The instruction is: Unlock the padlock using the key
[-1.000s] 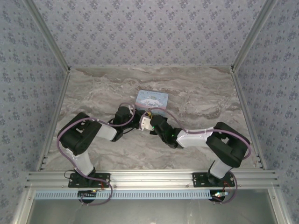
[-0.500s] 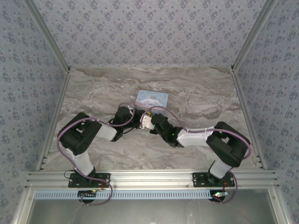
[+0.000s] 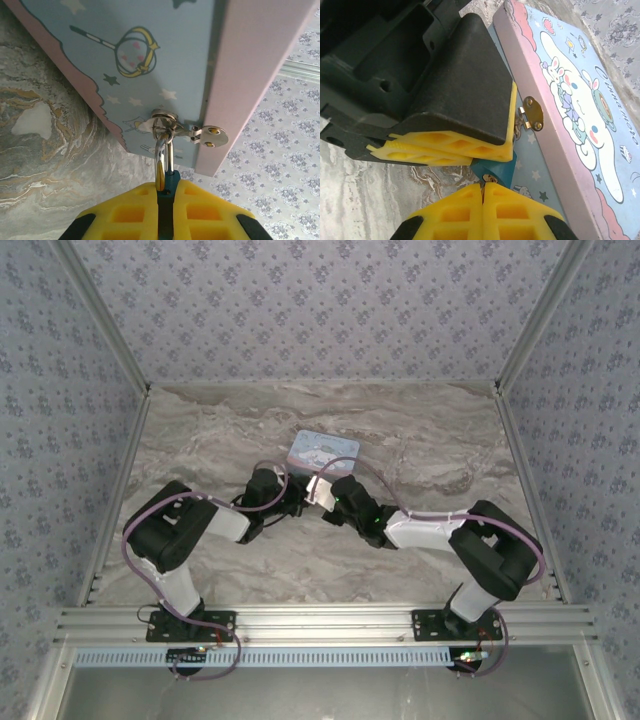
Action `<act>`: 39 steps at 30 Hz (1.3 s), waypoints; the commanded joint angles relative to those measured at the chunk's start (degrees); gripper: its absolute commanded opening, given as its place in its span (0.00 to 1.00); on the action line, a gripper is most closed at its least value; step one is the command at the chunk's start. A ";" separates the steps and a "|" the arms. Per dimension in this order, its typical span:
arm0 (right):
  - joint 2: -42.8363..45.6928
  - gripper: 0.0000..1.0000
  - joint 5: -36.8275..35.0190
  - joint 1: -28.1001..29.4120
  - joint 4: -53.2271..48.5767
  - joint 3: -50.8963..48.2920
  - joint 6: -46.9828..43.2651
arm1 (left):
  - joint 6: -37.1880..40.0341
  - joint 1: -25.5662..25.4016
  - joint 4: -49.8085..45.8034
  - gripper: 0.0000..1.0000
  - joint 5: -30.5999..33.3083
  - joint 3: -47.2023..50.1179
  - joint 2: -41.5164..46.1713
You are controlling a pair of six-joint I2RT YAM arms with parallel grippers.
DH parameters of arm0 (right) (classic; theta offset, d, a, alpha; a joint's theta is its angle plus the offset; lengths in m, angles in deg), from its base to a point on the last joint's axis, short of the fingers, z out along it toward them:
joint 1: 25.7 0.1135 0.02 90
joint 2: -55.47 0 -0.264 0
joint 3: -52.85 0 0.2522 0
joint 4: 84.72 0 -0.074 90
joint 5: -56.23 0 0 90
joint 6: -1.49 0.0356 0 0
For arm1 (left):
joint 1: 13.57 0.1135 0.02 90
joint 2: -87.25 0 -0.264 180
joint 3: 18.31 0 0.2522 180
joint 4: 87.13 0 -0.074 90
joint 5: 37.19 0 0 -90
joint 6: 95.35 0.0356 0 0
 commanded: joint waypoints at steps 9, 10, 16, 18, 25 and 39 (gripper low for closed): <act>1.84 0.00 1.69 -1.42 -3.17 0.10 4.15 | 0.81 -0.61 2.52 0.10 -1.83 0.04 2.02; 2.10 0.02 1.91 -1.42 -3.22 0.02 4.32 | 0.95 -0.59 2.39 0.10 -1.82 0.03 2.13; 3.60 0.18 2.01 -1.18 -4.32 -0.77 4.91 | 2.24 -0.52 0.18 0.10 -1.43 -0.23 3.17; 3.98 0.22 2.09 -1.15 -4.44 -1.21 5.07 | 2.59 -0.53 -0.46 0.10 -1.17 -0.22 3.52; 5.42 0.38 1.95 -0.79 -5.81 -2.17 6.09 | 4.29 -0.42 -3.52 0.09 -0.17 -0.41 5.24; 13.77 0.63 8.09 -3.43 -13.90 -2.64 15.33 | 12.05 -0.11 -16.93 0.09 0.79 -3.15 10.05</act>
